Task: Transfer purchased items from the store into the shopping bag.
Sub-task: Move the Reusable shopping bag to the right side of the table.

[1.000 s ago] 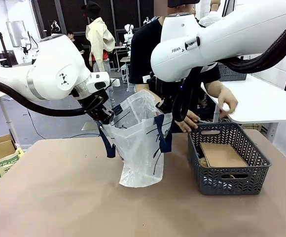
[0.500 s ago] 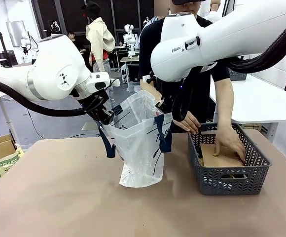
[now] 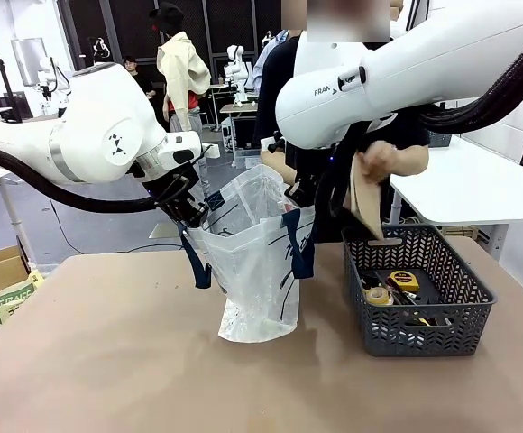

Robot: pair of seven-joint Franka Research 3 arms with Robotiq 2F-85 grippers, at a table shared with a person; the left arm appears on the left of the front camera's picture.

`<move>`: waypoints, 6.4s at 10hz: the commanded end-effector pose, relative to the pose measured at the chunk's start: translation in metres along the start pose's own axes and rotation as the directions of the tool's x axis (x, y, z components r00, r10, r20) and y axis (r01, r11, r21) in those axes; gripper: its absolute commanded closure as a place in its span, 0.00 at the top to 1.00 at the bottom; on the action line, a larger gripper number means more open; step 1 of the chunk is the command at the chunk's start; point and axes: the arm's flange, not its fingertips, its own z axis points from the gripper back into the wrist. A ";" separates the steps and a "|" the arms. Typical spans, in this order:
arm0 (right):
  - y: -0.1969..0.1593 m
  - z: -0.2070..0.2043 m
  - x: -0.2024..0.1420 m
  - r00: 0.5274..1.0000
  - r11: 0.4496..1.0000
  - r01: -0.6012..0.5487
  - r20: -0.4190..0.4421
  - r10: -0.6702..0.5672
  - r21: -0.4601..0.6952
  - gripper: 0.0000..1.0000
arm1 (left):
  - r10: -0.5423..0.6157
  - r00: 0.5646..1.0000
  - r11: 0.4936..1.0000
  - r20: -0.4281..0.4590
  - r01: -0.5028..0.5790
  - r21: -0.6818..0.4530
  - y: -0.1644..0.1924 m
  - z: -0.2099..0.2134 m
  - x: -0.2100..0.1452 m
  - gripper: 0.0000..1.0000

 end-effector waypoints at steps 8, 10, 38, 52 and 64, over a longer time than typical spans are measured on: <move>0.000 0.000 -0.001 1.000 1.000 0.004 -0.001 -0.004 -0.001 0.00 | 0.001 1.000 1.000 0.001 -0.001 0.000 0.000 0.000 0.000 0.00; 0.000 0.000 -0.001 1.000 1.000 0.004 -0.001 -0.004 -0.001 0.00 | 0.001 1.000 1.000 0.001 -0.001 0.000 0.000 0.000 0.000 0.00; -0.002 0.003 -0.008 0.999 1.000 -0.019 -0.044 0.018 -0.020 0.00 | -0.087 0.993 0.996 -0.078 0.087 0.003 0.012 0.004 -0.001 0.00; -0.009 0.004 -0.009 1.000 1.000 -0.022 -0.013 0.022 0.016 0.00 | -0.028 0.999 0.999 0.032 0.030 -0.045 0.030 0.015 -0.019 0.00; -0.029 0.002 -0.019 0.996 0.994 -0.079 0.035 0.077 0.074 0.00 | -0.058 0.998 0.996 0.038 0.060 -0.060 0.037 0.017 -0.024 0.00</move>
